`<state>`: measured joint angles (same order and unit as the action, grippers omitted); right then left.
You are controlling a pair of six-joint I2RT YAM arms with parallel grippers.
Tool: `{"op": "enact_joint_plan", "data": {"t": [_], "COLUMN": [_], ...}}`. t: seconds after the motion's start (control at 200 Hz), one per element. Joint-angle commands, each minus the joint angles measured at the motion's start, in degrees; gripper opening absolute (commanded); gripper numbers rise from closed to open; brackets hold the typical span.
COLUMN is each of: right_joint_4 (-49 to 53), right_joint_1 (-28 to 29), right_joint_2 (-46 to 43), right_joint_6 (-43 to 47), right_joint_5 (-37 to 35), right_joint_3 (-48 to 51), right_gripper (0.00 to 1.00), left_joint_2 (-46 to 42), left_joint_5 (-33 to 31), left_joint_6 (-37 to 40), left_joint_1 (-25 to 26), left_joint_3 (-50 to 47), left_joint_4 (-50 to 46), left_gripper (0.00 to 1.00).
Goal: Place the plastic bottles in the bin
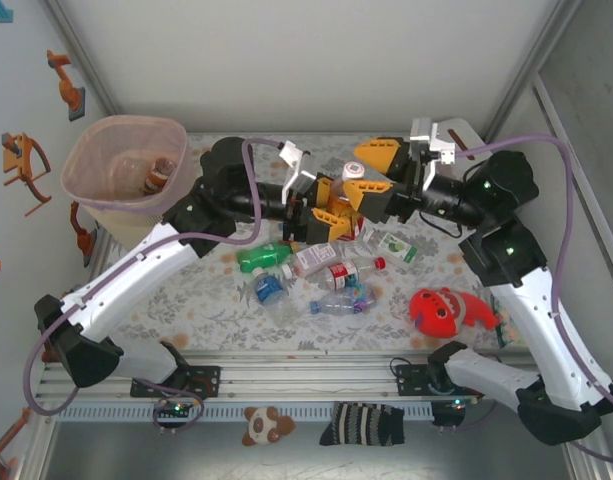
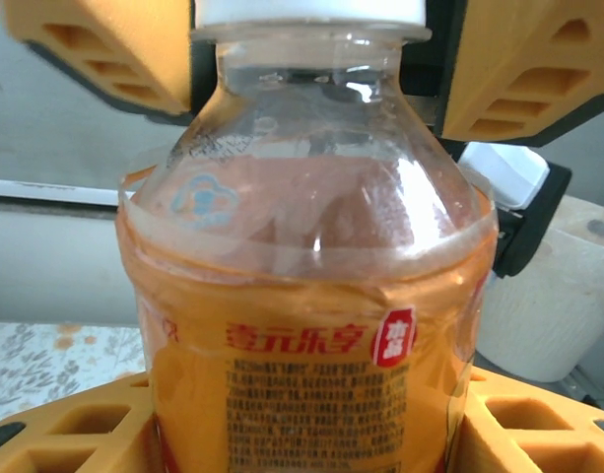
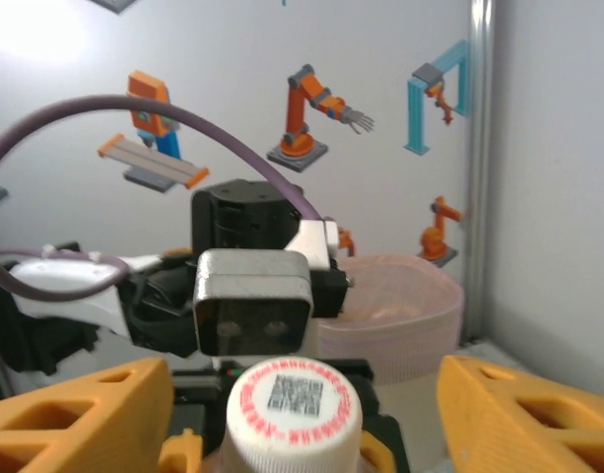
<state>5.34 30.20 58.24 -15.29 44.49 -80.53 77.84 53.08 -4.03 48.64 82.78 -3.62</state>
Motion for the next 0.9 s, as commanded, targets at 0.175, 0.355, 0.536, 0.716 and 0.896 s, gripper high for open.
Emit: {"op": "enact_joint_plan", "data": {"t": [0.175,0.355,0.536,0.716,0.896], "right_joint_4": [9.1,12.0,14.3,14.7,14.9], "right_joint_1": [0.3,0.3,0.3,0.2,0.3], "right_joint_2": [-3.6,-4.4,-4.3,-4.6,-4.3], "right_joint_6": [6.8,8.7,10.4,11.2,11.5], "right_joint_5": [-9.5,-15.4,-17.4,-18.9,-19.3], "right_joint_3": [-3.6,-3.8,-4.1,-3.9,-3.6], "right_gripper": [0.77,0.77,0.77,0.77,0.77], "left_joint_2": [-6.8,-7.8,-6.3,-2.7,1.7], "left_joint_5": [-15.2,-31.0,-41.2,-45.9,-50.6], "left_joint_6": [4.0,8.3,10.6,11.0,12.9], "left_joint_1": [-5.8,-9.8,-15.2,-24.3,-31.7], "left_joint_3": [1.6,7.4,14.6,22.6,28.0], "left_joint_4": [-12.1,-27.7,-41.3,-53.1,-61.0], "left_gripper": [0.55,0.56,0.56,0.55,0.55]}}
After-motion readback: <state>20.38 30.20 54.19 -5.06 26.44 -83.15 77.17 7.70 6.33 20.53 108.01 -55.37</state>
